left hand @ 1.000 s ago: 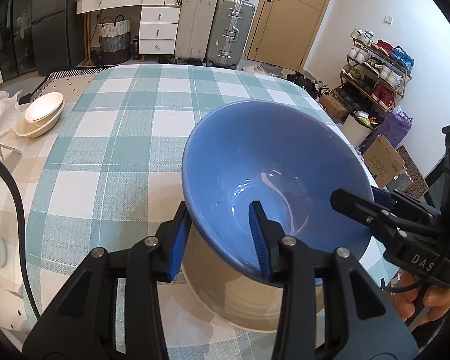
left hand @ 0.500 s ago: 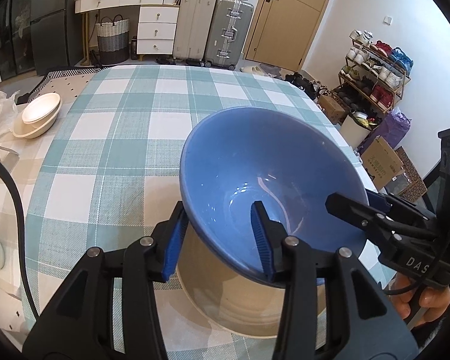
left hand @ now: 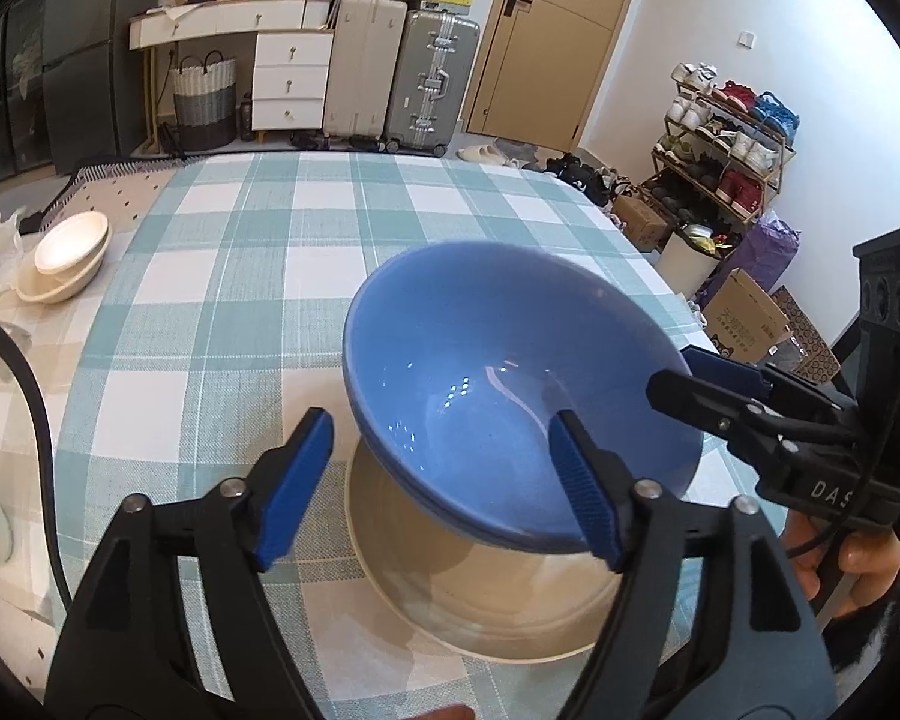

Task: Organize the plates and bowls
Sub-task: 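Lower the bowl stack onto the cream plates and open both grippers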

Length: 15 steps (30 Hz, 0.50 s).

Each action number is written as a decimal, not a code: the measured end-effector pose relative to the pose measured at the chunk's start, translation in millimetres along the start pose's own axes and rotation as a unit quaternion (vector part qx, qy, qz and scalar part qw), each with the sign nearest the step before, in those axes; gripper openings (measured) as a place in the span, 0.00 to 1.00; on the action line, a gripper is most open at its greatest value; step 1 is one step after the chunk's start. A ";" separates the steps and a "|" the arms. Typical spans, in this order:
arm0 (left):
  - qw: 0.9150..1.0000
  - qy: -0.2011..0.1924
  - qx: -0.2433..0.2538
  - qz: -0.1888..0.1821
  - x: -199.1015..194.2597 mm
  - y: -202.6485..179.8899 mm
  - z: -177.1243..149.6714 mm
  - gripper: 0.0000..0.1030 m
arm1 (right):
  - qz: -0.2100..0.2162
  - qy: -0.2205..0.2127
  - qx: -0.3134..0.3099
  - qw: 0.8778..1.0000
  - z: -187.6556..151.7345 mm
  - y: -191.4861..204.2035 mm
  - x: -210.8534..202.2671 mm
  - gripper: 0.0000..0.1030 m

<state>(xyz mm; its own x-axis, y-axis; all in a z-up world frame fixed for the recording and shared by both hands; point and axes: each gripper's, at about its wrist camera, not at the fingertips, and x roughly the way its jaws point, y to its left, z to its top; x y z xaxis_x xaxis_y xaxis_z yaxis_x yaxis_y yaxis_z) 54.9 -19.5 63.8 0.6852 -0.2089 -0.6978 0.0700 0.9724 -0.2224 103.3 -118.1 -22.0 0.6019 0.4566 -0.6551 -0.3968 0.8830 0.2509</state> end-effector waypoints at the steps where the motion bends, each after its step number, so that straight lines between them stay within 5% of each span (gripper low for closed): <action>1: 1.000 -0.005 0.005 -0.001 -3.2 0.6 -0.5 0.72 | 0.000 -0.004 -0.006 1.000 -0.5 0.4 -2.1 0.72; 7: 0.999 -0.038 0.026 0.008 -25.3 19.2 -4.6 0.81 | 0.014 -0.029 -0.042 0.999 0.6 -4.1 -16.6 0.97; 10: 0.996 -0.070 0.049 0.012 -40.7 29.5 -10.4 0.98 | 0.026 -0.057 -0.081 0.995 -0.5 -9.0 -27.5 0.99; 15: 0.991 -0.115 0.073 0.010 -56.6 44.8 -23.5 0.98 | 0.053 -0.091 -0.114 0.988 -5.3 -31.1 -40.5 0.99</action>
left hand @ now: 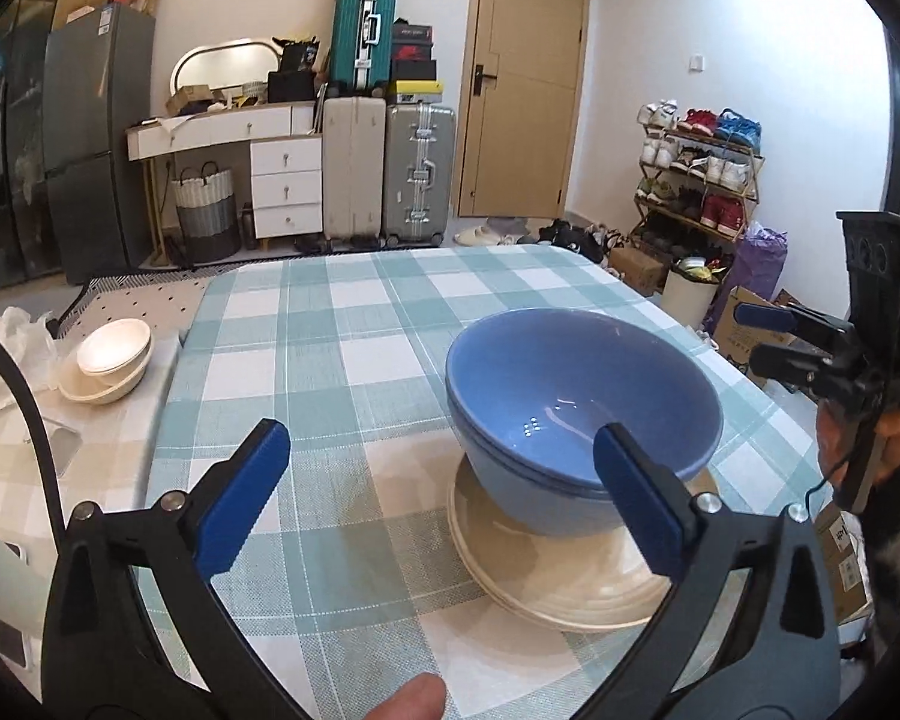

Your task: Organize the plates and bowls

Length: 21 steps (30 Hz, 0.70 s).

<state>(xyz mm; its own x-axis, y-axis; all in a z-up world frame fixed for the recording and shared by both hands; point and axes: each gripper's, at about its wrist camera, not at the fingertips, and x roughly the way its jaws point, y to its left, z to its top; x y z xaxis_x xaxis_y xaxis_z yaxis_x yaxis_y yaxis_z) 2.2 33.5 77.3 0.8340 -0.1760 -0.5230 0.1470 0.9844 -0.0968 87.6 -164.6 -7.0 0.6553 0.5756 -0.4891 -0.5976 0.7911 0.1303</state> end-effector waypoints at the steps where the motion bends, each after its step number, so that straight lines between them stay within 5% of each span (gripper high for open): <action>1: 1.000 -0.001 0.000 -0.003 -0.9 2.1 -2.7 0.98 | 0.004 -0.004 -0.003 1.000 -2.1 -3.7 -2.1 0.99; 9: 1.000 -0.006 -0.002 -0.014 16.4 14.1 -38.2 0.98 | 0.056 -0.043 -0.016 0.997 -35.8 -24.0 -15.3 0.99; 21: 0.999 -0.025 -0.014 -0.038 34.6 22.8 -61.9 0.98 | 0.041 -0.020 -0.045 0.998 -60.6 -20.7 -3.6 0.99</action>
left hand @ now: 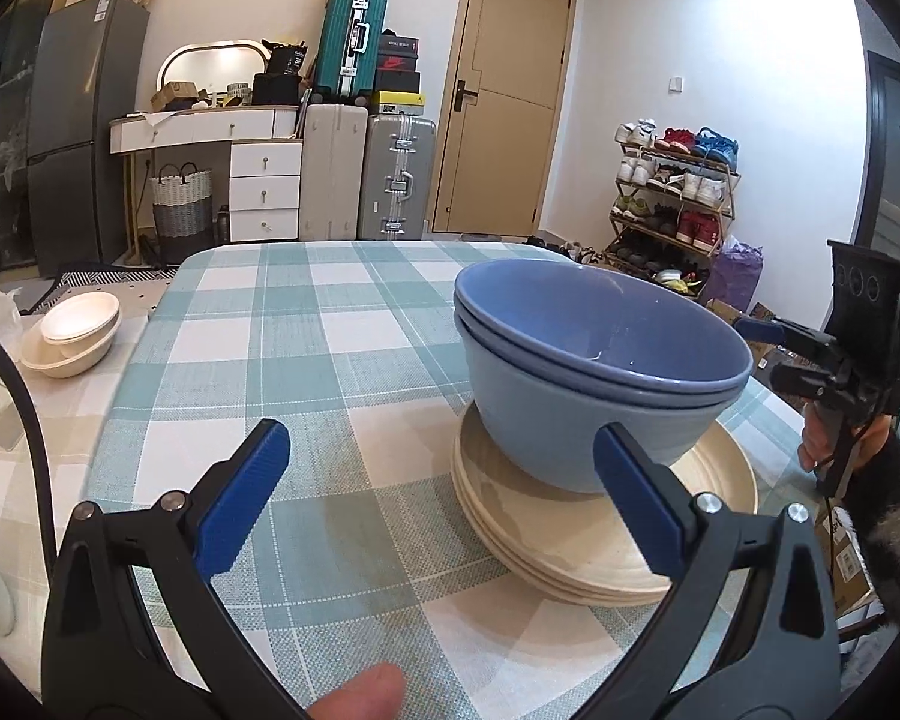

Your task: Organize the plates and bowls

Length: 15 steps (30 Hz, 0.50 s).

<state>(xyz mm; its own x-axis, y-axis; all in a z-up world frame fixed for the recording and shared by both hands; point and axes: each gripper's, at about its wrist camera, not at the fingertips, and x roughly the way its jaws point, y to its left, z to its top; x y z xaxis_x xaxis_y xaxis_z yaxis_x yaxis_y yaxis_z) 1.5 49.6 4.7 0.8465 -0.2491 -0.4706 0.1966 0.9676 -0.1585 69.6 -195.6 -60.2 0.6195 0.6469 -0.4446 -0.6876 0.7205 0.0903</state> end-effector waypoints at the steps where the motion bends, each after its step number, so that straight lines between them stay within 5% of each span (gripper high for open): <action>1: 1.000 -0.003 -0.001 0.001 1.1 1.0 -1.4 0.98 | 0.001 0.001 0.000 1.000 -2.0 -0.1 0.6 0.99; 15: 0.999 -0.034 0.034 0.020 -1.6 -10.5 -3.9 0.98 | 0.008 -0.005 -0.037 0.999 -10.8 13.4 2.8 0.99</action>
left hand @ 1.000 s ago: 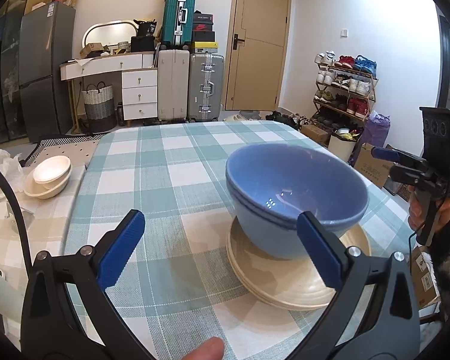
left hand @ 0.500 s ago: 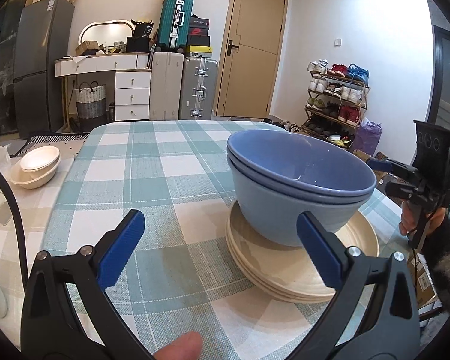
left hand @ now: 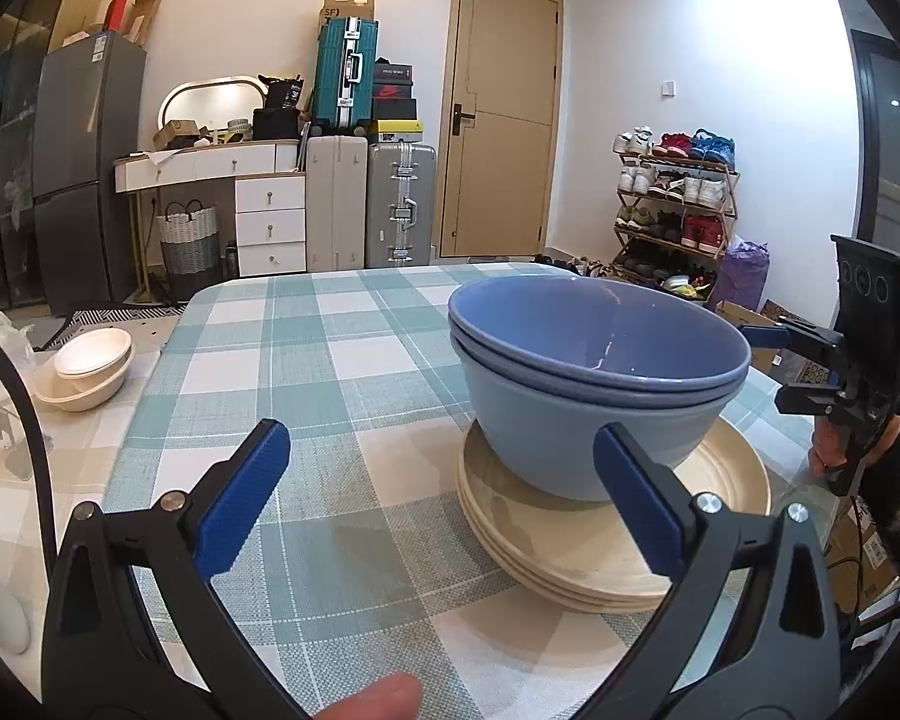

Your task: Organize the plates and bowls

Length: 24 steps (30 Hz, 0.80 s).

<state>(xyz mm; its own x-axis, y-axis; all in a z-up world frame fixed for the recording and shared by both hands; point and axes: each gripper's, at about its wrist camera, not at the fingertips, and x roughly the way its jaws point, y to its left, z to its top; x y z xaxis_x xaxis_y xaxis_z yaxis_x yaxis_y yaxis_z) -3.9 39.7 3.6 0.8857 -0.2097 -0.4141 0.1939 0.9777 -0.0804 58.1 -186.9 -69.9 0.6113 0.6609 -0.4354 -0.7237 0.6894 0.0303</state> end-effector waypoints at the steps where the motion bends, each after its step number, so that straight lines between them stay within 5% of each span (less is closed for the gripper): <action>1: 1.000 -0.001 0.002 -0.001 -0.4 -0.7 -0.1 0.98 | 0.001 -0.001 -0.002 1.000 0.1 0.5 0.0 0.99; 24: 1.000 -0.001 0.006 -0.006 -0.2 -2.2 -0.6 0.98 | 0.005 -0.004 0.008 1.000 -1.0 -3.4 0.7 1.00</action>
<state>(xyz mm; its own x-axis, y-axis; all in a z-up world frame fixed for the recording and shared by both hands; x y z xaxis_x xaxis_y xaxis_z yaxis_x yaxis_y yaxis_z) -4.7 37.5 3.4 0.8840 -0.2212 -0.4119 0.2094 0.9750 -0.0743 60.6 -189.1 -71.2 0.6073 0.6696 -0.4276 -0.7244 0.6877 0.0481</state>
